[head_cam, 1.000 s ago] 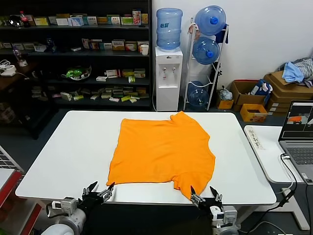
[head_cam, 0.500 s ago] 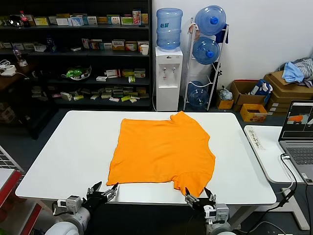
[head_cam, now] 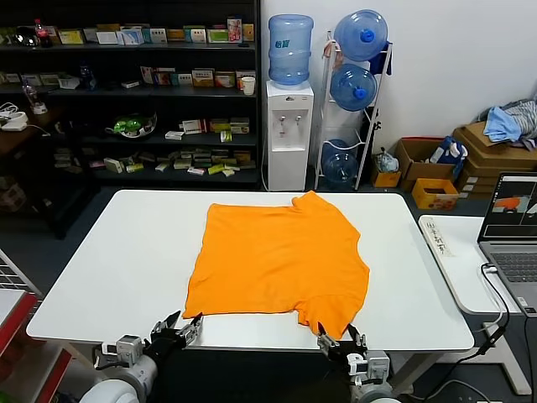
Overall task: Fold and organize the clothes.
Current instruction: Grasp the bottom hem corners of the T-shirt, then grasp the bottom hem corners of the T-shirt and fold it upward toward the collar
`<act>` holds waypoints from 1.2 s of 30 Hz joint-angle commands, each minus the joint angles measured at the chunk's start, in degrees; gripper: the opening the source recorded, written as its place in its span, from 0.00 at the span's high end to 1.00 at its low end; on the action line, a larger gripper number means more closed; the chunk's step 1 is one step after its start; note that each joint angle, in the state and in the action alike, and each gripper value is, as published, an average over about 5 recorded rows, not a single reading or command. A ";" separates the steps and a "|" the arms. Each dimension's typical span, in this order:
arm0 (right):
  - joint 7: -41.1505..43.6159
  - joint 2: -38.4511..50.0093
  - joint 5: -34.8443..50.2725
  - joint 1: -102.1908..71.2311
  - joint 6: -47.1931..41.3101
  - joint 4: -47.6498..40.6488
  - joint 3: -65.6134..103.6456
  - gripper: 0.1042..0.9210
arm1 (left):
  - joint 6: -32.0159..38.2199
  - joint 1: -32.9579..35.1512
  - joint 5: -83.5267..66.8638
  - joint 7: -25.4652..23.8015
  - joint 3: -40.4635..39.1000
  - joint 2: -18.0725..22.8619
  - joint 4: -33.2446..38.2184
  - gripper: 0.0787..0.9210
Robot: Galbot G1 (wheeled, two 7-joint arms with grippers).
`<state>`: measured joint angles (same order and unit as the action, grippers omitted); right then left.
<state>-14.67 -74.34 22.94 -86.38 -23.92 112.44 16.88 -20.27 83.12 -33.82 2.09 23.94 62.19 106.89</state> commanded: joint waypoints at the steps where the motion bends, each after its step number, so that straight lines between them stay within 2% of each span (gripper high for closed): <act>1: 0.26 0.06 -0.04 -0.45 0.20 0.20 -0.14 0.47 | -0.04 -0.01 0.40 -0.07 0.01 0.01 -0.08 0.45; 13: 1.02 0.88 -0.82 -3.52 3.37 3.63 0.15 0.88 | 1.48 0.97 1.03 -0.62 0.70 -0.11 0.84 0.86; 17: 0.98 1.83 0.03 -5.52 4.05 6.28 0.18 0.97 | 1.96 2.11 0.54 -0.74 1.39 -0.69 2.22 0.97; 24: 0.80 4.44 2.09 -9.58 6.27 10.95 1.53 0.98 | 1.89 5.68 -1.93 0.11 2.75 -2.58 6.10 0.98; 32: 0.01 9.28 5.23 -19.52 9.39 20.69 3.84 0.98 | 0.68 13.09 -7.42 2.48 6.32 -7.19 13.36 0.98; 36: -0.48 10.03 5.75 -18.93 11.28 21.99 4.46 0.98 | 0.59 13.25 -9.02 3.47 6.62 -8.10 14.96 0.98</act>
<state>-14.75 -67.22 27.08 -100.29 -15.60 128.07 20.06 -19.35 91.31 -38.12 3.82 28.54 57.51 115.31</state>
